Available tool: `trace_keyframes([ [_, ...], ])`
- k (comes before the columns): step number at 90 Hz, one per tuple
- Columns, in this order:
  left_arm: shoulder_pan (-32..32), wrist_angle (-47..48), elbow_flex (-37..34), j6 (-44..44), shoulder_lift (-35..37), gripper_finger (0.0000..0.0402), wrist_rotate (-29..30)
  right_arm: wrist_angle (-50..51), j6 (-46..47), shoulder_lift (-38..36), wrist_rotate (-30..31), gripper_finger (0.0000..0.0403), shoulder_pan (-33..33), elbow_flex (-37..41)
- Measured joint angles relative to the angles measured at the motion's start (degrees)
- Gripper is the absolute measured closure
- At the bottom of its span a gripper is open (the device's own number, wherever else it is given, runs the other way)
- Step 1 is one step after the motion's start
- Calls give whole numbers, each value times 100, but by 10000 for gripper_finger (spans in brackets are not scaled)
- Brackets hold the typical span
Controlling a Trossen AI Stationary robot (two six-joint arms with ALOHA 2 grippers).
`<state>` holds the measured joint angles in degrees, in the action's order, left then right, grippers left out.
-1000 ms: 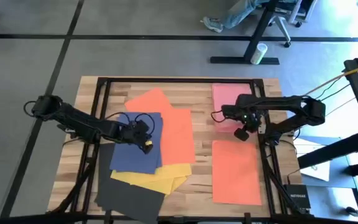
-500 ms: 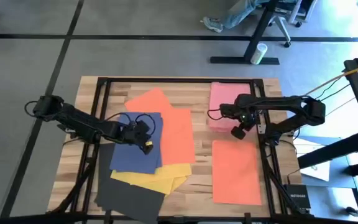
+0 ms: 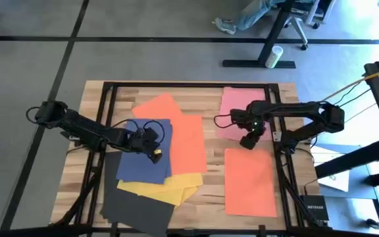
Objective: Organize paper
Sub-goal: Stack the pink paper on top of the pink paper
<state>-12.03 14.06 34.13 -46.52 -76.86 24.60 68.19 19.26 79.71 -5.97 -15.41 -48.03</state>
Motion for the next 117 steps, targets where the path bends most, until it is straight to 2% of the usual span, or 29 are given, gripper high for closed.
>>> trace_keyframes([
  [9, 0, 0, 0, 0, 2, 402, 0, -917, -195, 2, 184, 395, 166, 0],
  [25, 4, 0, -2, 42, 2, 402, -2, -2623, -325, 246, 288, 395, 187, -9],
  [43, 9, -13, -2, 43, 2, 402, -1, -3661, -626, 993, 342, 401, 189, -112],
  [60, 7, -11, -2, 44, 2, 402, 0, -3826, -948, 1648, 784, 402, 183, -645],
  [81, 7, 4, -4, 44, 4, 402, -1, -3746, -1206, 2274, 679, 403, 149, -892],
  [117, 0, 9, -4, 8, 4, 402, -26, -3113, -1227, 2380, 646, 403, 150, -918],
])
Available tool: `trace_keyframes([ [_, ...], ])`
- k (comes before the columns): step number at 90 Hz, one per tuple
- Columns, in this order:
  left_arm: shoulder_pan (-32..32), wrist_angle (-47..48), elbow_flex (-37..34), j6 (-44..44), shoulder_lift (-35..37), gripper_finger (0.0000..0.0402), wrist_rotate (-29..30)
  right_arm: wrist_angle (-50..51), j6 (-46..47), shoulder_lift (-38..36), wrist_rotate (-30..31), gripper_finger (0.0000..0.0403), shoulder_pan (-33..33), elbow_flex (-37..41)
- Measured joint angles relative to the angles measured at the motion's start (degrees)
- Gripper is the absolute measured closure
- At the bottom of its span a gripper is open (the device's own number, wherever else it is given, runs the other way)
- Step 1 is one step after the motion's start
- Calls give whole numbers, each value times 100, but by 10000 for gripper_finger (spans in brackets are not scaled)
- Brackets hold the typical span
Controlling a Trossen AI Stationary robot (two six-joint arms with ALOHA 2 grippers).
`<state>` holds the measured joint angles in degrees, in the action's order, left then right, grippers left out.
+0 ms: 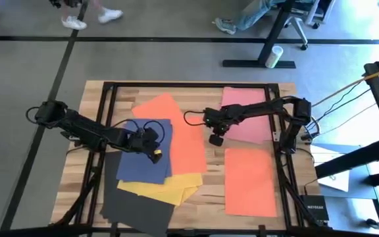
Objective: Organize paper
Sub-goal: Stack the pink paper on top of the pink paper
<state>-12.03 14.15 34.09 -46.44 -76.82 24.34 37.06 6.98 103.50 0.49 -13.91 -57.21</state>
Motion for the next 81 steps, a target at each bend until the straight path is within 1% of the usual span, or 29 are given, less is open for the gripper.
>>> trace_keyframes([
  [50, 0, -2, 0, -8, 0, 402, -33, 475, -173, -36, -5, 403, 2, 18],
  [81, 0, -2, 0, -8, 0, 402, -33, 1017, -197, -195, 6, 403, 2, 61],
])
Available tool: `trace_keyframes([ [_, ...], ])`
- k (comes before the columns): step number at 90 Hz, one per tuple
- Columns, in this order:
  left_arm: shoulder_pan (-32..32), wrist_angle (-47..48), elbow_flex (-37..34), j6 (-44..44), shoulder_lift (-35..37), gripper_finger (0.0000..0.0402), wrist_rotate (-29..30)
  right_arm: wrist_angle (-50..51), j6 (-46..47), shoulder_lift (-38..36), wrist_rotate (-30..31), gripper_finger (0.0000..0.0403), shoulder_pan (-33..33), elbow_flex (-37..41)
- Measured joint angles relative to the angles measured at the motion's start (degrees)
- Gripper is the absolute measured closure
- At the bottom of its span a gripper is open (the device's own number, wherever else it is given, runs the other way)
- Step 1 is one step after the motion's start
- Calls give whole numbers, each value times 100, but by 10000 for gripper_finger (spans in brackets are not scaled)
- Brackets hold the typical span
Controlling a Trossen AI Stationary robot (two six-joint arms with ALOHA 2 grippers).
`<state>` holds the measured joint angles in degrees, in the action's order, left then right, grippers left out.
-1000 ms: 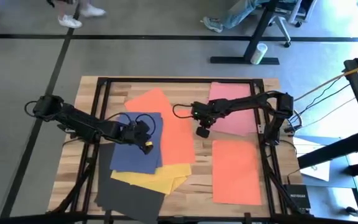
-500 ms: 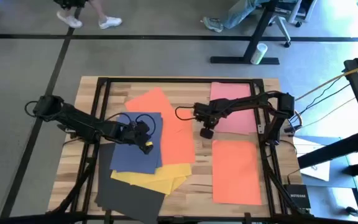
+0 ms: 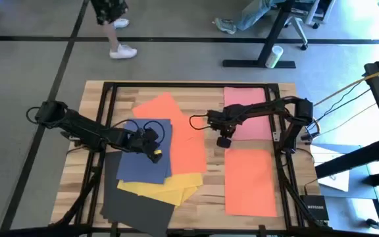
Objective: Organize paper
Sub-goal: Stack the pink paper on top of the pink paper, then stack the orange paper on top of the orange paper
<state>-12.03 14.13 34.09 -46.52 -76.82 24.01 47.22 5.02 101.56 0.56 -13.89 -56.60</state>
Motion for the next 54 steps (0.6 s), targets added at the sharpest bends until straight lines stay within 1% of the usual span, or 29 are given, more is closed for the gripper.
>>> trace_keyframes([
  [18, 2, 1, 0, 5, 0, 402, 0, -9, -89, -91, 42, 403, 21, 14],
  [24, 0, 4, 0, 25, 0, 402, 0, 46, -105, -159, 153, 403, 84, 21],
  [40, 0, 35, 0, 42, 0, 402, 0, 12, -170, -456, 289, 403, 200, -211],
  [54, 2, 34, 0, 43, 0, 402, 0, -374, -343, -542, 299, 402, 444, -413],
])
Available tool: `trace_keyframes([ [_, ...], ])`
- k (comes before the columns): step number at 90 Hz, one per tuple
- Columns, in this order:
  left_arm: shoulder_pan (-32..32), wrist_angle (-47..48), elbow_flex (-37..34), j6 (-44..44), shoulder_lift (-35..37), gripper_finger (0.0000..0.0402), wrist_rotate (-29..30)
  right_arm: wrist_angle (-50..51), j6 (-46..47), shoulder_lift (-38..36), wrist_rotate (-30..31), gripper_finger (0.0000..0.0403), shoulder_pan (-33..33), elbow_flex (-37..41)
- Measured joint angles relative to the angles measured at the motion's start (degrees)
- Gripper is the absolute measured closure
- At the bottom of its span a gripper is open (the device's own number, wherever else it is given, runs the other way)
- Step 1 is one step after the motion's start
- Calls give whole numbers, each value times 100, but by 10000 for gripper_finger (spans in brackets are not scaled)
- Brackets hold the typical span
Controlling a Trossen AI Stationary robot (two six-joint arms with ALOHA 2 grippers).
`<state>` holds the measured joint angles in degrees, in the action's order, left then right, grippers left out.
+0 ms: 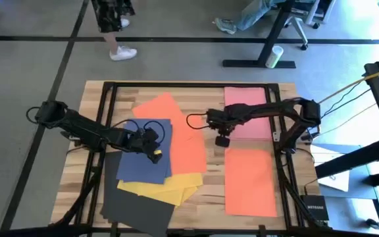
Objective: Organize paper
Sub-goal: Stack the orange paper on top of the orange paper
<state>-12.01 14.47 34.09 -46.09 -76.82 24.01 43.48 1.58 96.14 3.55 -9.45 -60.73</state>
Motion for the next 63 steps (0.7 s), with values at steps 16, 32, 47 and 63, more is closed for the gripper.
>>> trace_keyframes([
  [16, 0, 34, 0, 1, 0, 402, -1, -1033, -384, 60, -9, 380, 524, -46],
  [32, 2, 55, 0, 1, -2, 402, 0, -2121, -1046, 358, 501, 322, 979, -53],
  [47, 2, 143, 2, 2, -49, 402, 1, -2931, -1825, 847, 1504, 280, 1142, -52],
  [63, 2, 210, 2, 3, -63, 402, -4, -3159, -2449, 1263, 1897, 272, 1134, -52],
])
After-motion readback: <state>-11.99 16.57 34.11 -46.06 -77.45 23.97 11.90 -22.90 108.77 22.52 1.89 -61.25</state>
